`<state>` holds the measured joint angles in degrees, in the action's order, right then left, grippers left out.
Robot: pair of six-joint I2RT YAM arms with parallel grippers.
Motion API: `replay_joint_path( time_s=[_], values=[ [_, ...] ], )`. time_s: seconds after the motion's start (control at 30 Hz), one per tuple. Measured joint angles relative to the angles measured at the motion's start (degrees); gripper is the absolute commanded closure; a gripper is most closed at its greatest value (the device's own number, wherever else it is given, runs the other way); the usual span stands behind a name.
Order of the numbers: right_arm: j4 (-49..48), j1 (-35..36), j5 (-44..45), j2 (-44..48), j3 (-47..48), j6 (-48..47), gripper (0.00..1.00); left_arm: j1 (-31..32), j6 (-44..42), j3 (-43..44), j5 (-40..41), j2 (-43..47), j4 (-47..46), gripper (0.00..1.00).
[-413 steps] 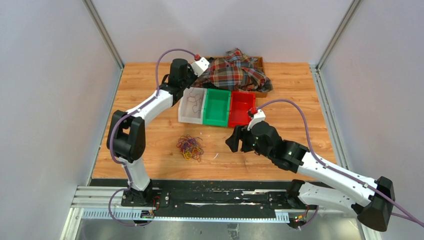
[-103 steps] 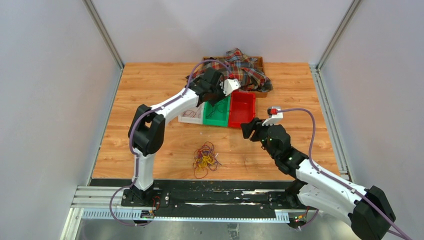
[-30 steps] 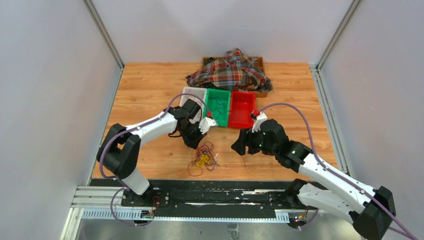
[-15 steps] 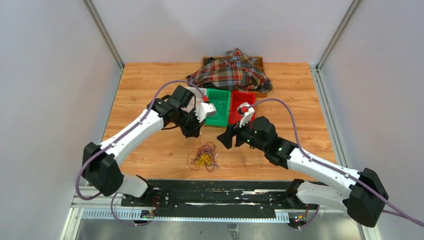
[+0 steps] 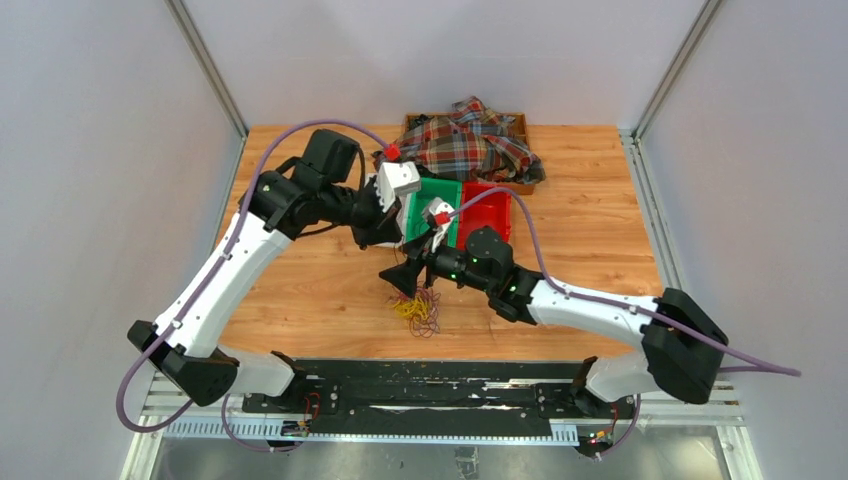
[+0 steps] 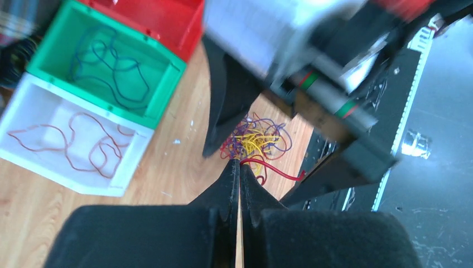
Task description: Untangle the cables
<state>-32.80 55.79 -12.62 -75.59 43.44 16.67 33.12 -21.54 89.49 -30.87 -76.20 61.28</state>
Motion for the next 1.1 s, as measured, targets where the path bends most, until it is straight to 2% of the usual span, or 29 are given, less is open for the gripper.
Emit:
replay_joint_path(
  time_s=[0.2, 0.43, 0.7, 1.1],
  values=[
    [-5.20, 1.33, -1.66, -8.35, 3.23, 0.24, 0.29, 0.00, 0.22, 9.29, -1.97, 0.04, 1.99, 1.00],
    [-7.78, 1.51, 0.02, -12.85, 3.04, 2.05, 0.41, 0.00, -0.20, 19.63, -2.10, 0.35, 2.86, 1.00],
    [-10.49, 1.51, 2.34, -15.93, -0.92, 5.51, 0.44, 0.00, -2.05, 34.10, 0.68, 0.57, 2.58, 1.00],
    [-11.43, 1.51, 4.02, -19.26, -2.05, 8.72, 0.47, 0.00, -2.40, 35.43, 10.64, 5.84, -14.84, 0.99]
  ],
)
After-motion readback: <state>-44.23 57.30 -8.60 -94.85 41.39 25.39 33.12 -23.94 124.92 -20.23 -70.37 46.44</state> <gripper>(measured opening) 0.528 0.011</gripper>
